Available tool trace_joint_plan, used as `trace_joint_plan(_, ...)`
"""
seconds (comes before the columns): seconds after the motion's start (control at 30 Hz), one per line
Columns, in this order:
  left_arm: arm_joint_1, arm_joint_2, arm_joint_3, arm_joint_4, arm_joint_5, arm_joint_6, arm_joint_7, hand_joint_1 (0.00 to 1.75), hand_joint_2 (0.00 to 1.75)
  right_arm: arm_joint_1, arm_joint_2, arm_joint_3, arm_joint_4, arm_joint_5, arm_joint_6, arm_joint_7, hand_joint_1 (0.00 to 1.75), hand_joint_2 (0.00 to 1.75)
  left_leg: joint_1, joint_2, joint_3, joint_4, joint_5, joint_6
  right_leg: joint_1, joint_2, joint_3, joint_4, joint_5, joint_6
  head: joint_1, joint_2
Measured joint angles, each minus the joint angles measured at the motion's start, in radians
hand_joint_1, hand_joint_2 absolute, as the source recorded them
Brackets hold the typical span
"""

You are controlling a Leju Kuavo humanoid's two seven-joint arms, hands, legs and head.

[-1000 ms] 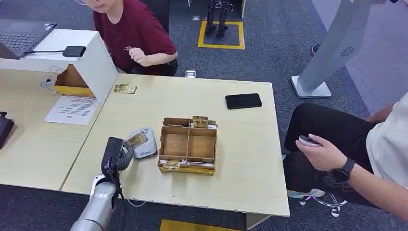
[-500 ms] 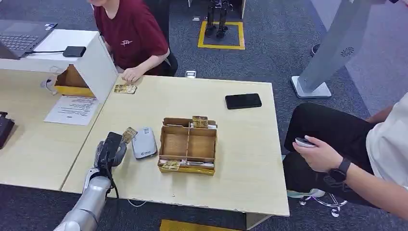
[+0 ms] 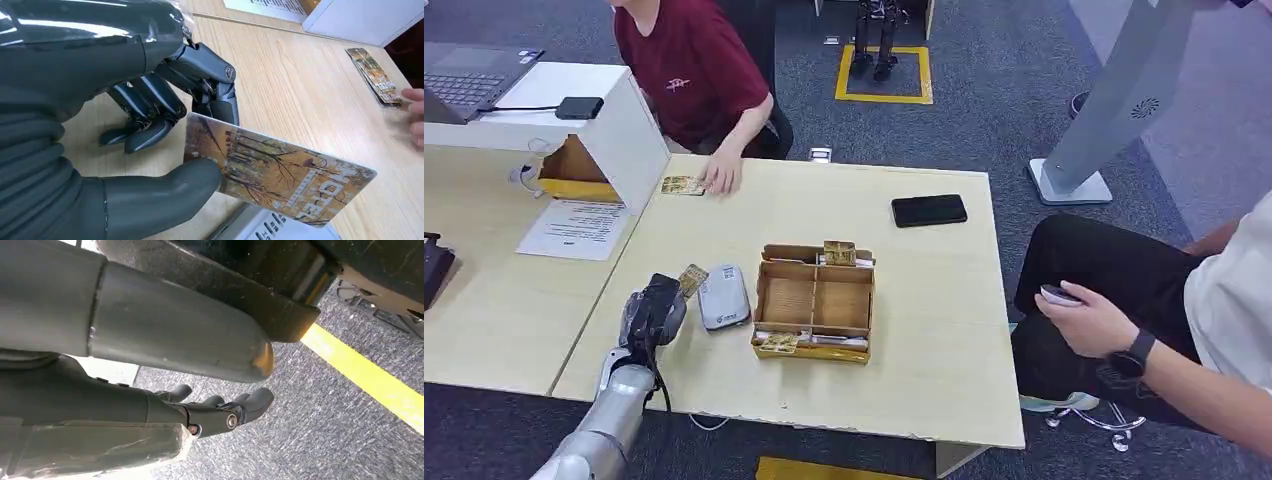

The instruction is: Pass the card to the sensor for recognition and then transmit it.

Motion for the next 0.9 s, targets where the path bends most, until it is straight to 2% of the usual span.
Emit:
trace_joint_plan(0.23, 0.001, 0.000, 0.001, 0.002, 0.013, -0.015, -0.045, 1.75, 1.75, 0.000, 0.000, 0.002, 0.000, -0.010, -0.002, -0.005, 0.00, 0.00, 0.000, 0.000, 0.000, 0.000, 0.000, 0.000, 0.000, 0.000, 0.000, 0.000, 0.000, 0.000, 0.000, 0.000)
trace_joint_plan(0.47, 0.019, 0.004, 0.016, -0.048, 0.131, -0.181, -0.098, 1.75, 1.75, 0.000, 0.000, 0.013, 0.002, -0.021, -0.005, -0.009, 0.00, 0.00, 0.000, 0.000, 0.000, 0.000, 0.000, 0.000, 0.000, 0.000, 0.000, 0.000, 0.000, 0.000, 0.000, 0.000)
trace_joint_plan(0.53, 0.036, 0.011, 0.019, -0.090, 0.169, -0.240, -0.096, 1.75, 1.75, 0.000, 0.000, 0.017, 0.002, -0.026, -0.006, -0.010, 0.00, 0.00, 0.000, 0.000, 0.000, 0.000, 0.000, 0.000, 0.000, 0.000, 0.000, 0.000, 0.000, 0.000, 0.000, 0.000)
trace_joint_plan(0.7, 0.066, 0.031, 0.019, -0.184, 0.241, -0.318, -0.080, 1.75, 1.75, 0.000, 0.000, 0.023, 0.003, -0.034, -0.005, -0.011, 0.00, 0.00, 0.001, 0.000, -0.001, 0.000, 0.000, 0.000, 0.000, 0.000, -0.001, 0.000, 0.000, 0.000, 0.000, 0.000)
trace_joint_plan(0.9, 0.066, 0.106, 0.019, -0.277, 0.312, -0.426, -0.018, 1.75, 1.75, 0.000, 0.000, 0.026, 0.005, -0.039, -0.005, -0.013, 0.00, 0.00, 0.001, 0.001, -0.001, 0.000, 0.000, 0.000, 0.002, 0.001, -0.002, 0.000, 0.000, 0.000, 0.000, 0.000)
